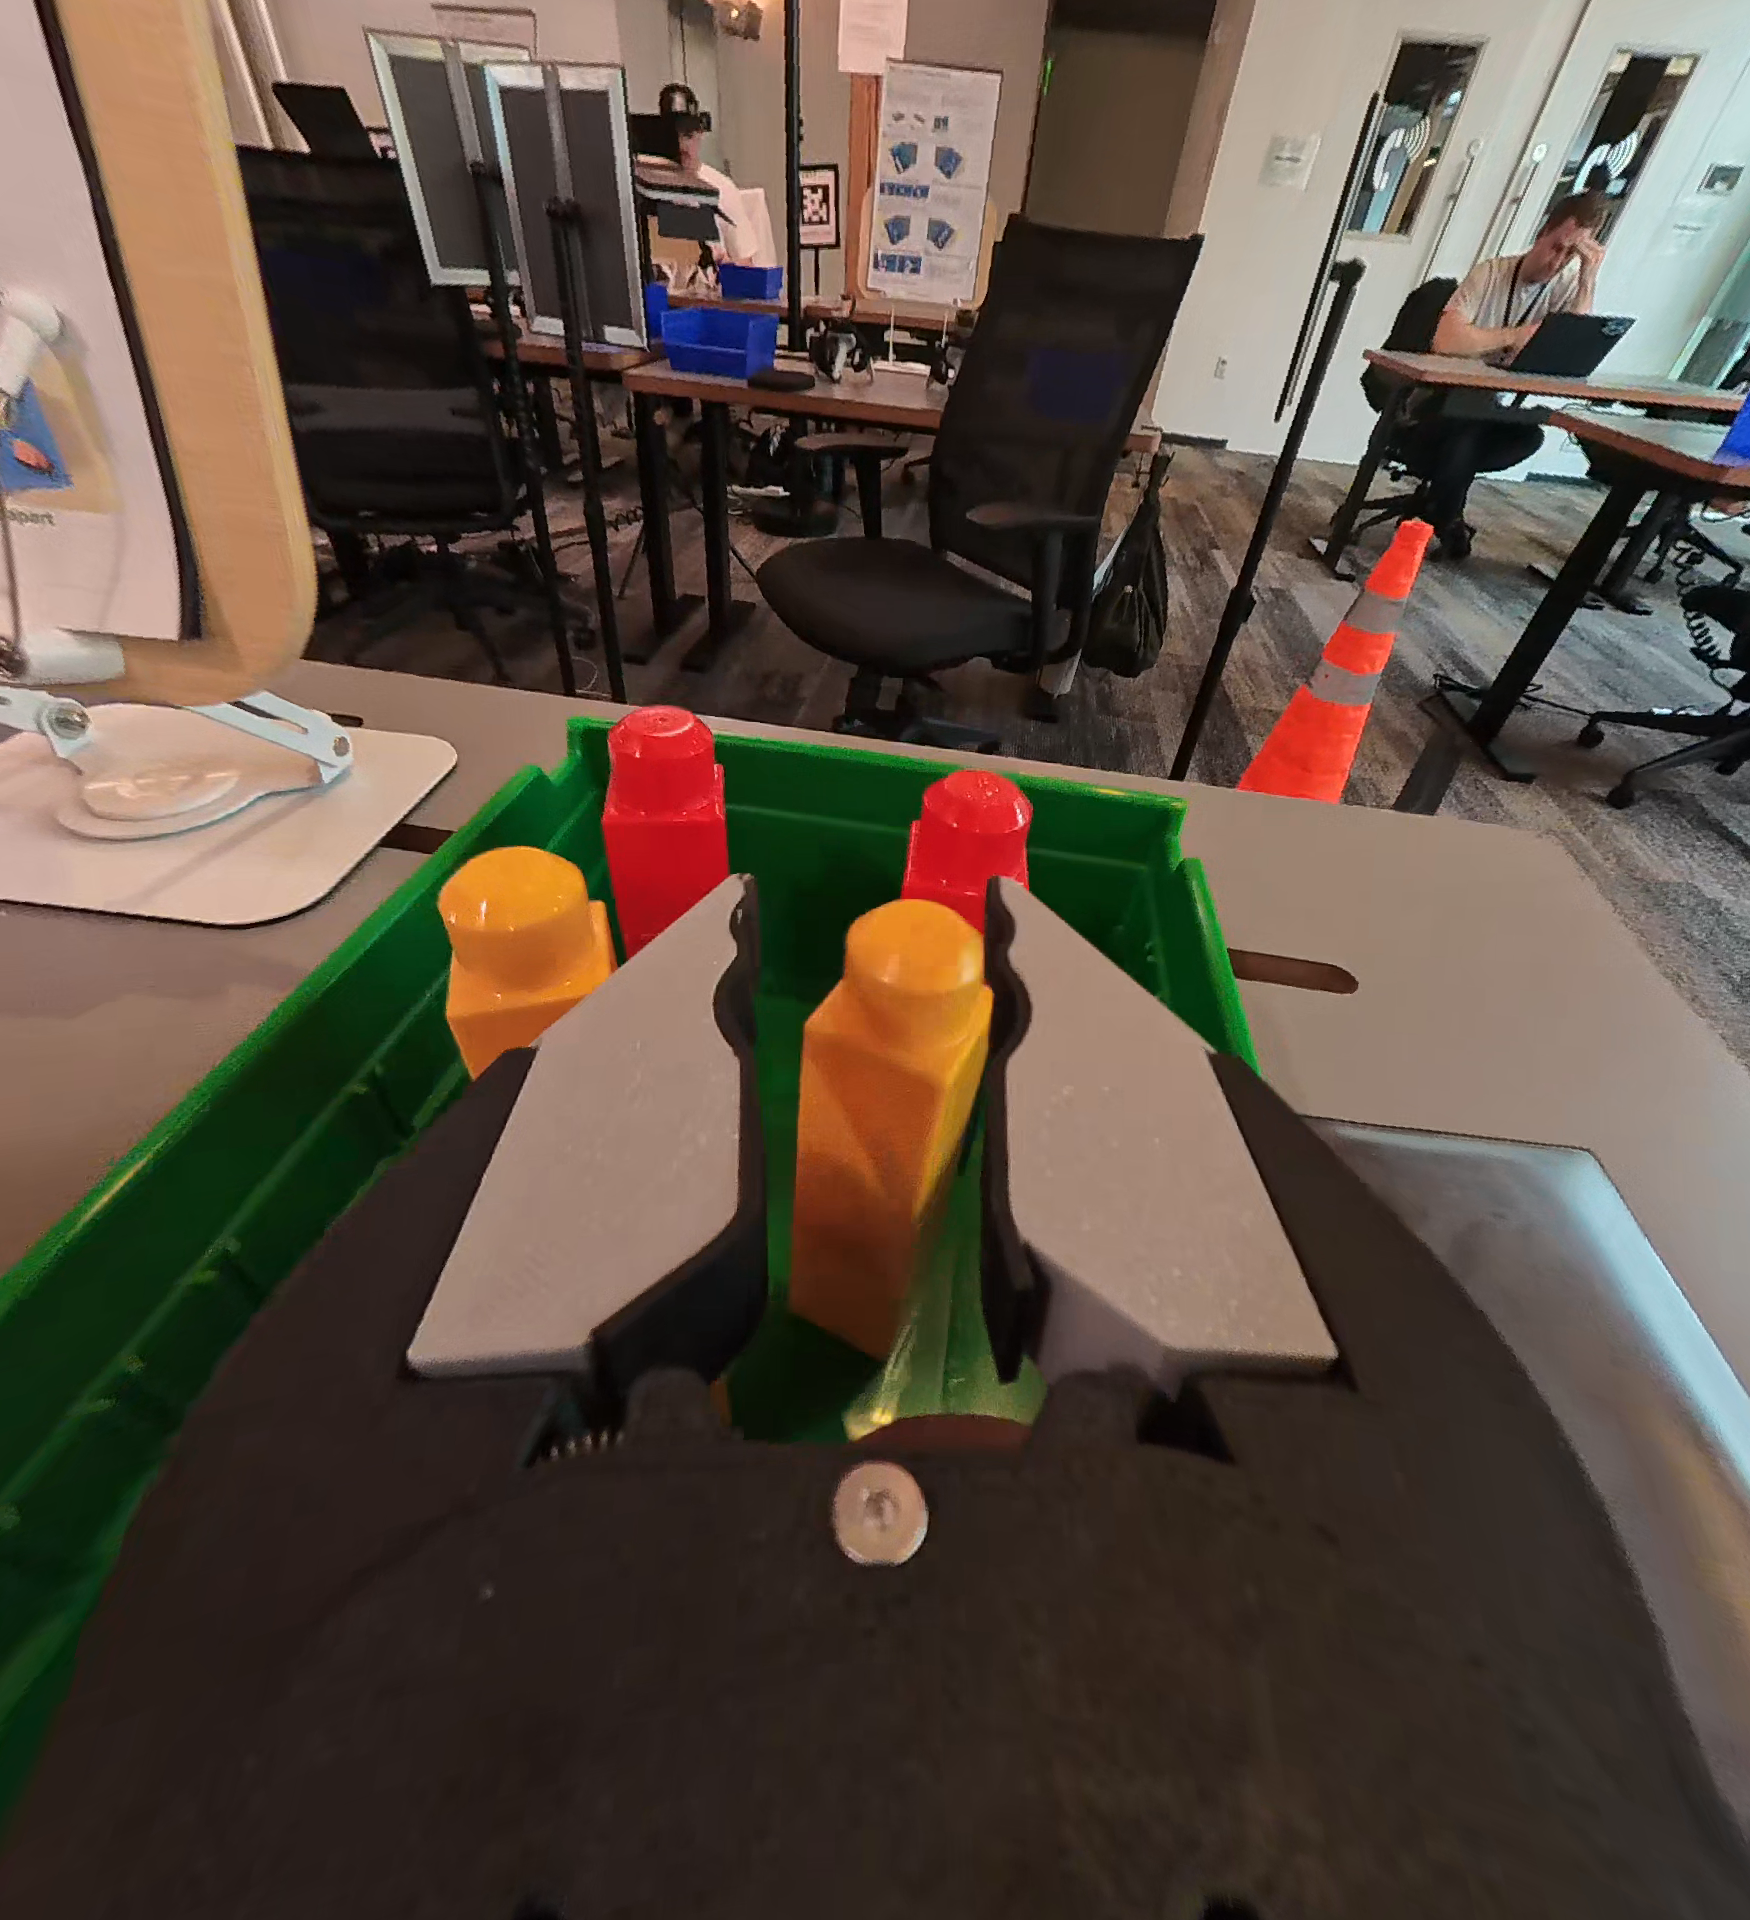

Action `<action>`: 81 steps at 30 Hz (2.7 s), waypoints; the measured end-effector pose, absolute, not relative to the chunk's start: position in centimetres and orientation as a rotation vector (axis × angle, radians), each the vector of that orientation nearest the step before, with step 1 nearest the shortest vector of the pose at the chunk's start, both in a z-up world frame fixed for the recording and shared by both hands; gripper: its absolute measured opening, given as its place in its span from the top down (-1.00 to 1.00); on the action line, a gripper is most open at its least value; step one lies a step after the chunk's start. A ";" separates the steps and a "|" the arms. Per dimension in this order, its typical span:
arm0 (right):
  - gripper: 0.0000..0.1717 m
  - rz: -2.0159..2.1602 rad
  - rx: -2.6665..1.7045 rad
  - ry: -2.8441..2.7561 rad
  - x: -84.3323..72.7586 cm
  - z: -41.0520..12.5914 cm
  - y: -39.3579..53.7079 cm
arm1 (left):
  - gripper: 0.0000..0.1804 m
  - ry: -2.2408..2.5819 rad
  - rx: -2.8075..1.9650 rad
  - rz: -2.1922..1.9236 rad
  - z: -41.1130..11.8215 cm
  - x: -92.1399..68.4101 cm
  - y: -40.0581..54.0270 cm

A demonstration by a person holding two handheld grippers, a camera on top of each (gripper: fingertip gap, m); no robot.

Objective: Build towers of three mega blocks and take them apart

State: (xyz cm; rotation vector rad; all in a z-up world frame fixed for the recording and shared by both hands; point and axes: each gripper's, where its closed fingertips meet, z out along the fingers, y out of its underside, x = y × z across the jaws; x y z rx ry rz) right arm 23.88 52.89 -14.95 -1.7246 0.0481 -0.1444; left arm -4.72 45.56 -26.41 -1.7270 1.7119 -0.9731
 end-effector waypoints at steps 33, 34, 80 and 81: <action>0.50 0.087 -1.739 -0.719 -7.8 -20.4 47.2 | 0.30 0.635 -2.211 0.110 -18.7 -48.2 70.7; 0.50 0.104 -1.751 -0.734 -8.3 -21.0 47.3 | 0.30 0.645 -2.271 0.155 -20.1 -49.1 71.0; 0.59 0.147 -1.745 -0.772 -8.8 -21.5 46.6 | 0.54 1.031 -2.483 -0.215 -28.8 -42.1 69.1; 0.60 0.147 -1.745 -0.770 -8.8 -21.5 46.6 | 0.61 1.041 -2.476 -0.210 -28.7 -42.2 69.1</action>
